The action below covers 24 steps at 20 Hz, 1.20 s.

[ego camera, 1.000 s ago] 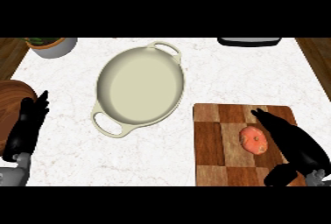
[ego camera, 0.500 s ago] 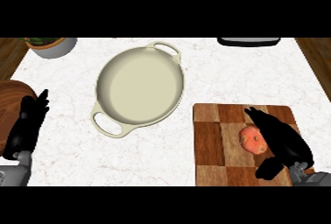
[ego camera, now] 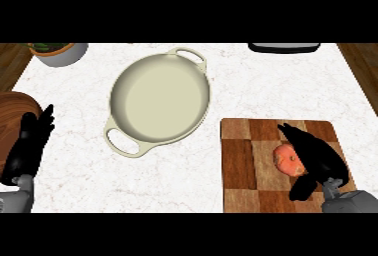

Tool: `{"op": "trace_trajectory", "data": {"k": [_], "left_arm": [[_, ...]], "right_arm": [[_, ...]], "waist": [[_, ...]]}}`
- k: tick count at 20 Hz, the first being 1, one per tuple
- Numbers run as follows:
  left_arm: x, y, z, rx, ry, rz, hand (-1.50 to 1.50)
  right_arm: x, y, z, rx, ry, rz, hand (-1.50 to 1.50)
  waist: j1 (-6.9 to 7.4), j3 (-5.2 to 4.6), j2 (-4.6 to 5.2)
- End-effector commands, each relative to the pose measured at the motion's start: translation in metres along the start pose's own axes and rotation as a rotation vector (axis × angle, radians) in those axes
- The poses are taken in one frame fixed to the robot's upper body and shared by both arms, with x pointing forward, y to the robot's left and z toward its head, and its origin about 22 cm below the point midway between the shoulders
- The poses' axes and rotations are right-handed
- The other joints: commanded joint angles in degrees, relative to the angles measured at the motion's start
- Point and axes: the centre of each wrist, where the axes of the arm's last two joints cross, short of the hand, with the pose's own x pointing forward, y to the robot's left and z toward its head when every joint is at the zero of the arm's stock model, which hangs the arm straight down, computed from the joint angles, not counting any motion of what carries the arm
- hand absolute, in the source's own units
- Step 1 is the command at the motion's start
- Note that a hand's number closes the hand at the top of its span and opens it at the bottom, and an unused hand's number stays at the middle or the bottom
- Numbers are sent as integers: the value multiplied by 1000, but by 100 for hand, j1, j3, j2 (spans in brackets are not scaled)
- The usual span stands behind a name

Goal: Pick the squash from the cutting board and place it in the pot

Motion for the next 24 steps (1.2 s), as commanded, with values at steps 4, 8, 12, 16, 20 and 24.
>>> {"op": "trace_trajectory", "data": {"k": [4, 8, 12, 16, 20, 24], "left_arm": [[-2, -3, -4, -11, 0, -5, 0], [13, -6, -13, -3, 10, -2, 0], [5, 0, 2, 4, 6, -4, 0], [-9, -11, 6, 12, -18, -5, 0], [-5, 6, 0, 6, -9, 3, 0], [-22, -6, -5, -1, 4, 8, 0]], "right_arm": [[-21, 10, -18, 16, 15, -38, -150], [-10, 25, -26, 37, 0, -33, -150], [-19, 30, -19, 35, 11, -44, -150], [-14, 21, -21, 48, -22, -33, 150], [-10, 23, -43, -63, -84, 15, 150], [-10, 25, -30, -130, -99, 85, 150]], "waist": [[-4, 0, 2], [-11, 0, 2], [-10, 0, -2], [-10, -1, -3], [18, 0, 3], [-9, -2, 3]]}}
